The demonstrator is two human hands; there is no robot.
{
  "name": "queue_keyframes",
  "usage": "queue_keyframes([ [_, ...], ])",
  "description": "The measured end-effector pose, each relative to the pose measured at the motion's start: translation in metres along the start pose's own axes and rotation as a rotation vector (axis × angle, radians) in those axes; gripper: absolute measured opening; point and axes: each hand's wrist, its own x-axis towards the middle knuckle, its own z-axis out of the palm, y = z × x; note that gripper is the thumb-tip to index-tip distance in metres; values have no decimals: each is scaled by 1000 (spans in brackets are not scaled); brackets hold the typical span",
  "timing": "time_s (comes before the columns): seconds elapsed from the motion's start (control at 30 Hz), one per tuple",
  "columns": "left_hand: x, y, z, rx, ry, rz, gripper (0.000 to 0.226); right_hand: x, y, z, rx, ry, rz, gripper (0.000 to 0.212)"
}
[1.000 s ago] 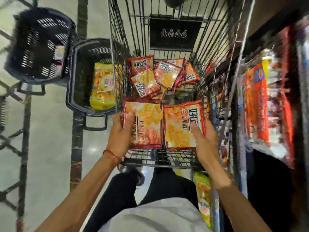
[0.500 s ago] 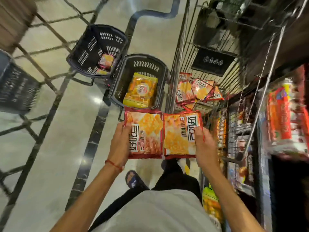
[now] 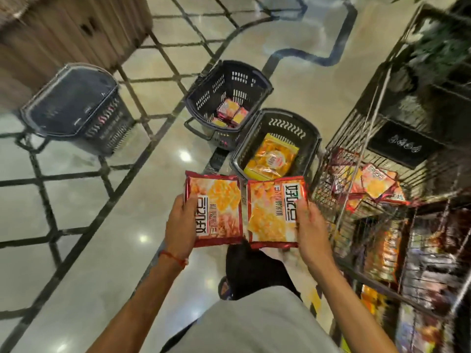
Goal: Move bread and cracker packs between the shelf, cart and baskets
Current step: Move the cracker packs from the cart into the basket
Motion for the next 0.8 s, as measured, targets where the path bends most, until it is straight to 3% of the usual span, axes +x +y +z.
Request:
queue_keyframes([
  [0.23, 112, 48, -15, 35, -26, 36, 30, 96, -39, 68, 55, 13, 39, 33],
  [0.47, 249, 112, -17, 119, -115, 30, 39, 197, -113, 128, 103, -17, 84, 28],
  [0.63, 327, 149, -25, 105, -159, -11, 47, 251, -159, 167, 130, -23, 92, 44],
  [0.8, 418, 176, -34, 92, -233, -55, 48, 304, -195, 215, 173, 29, 138, 25],
])
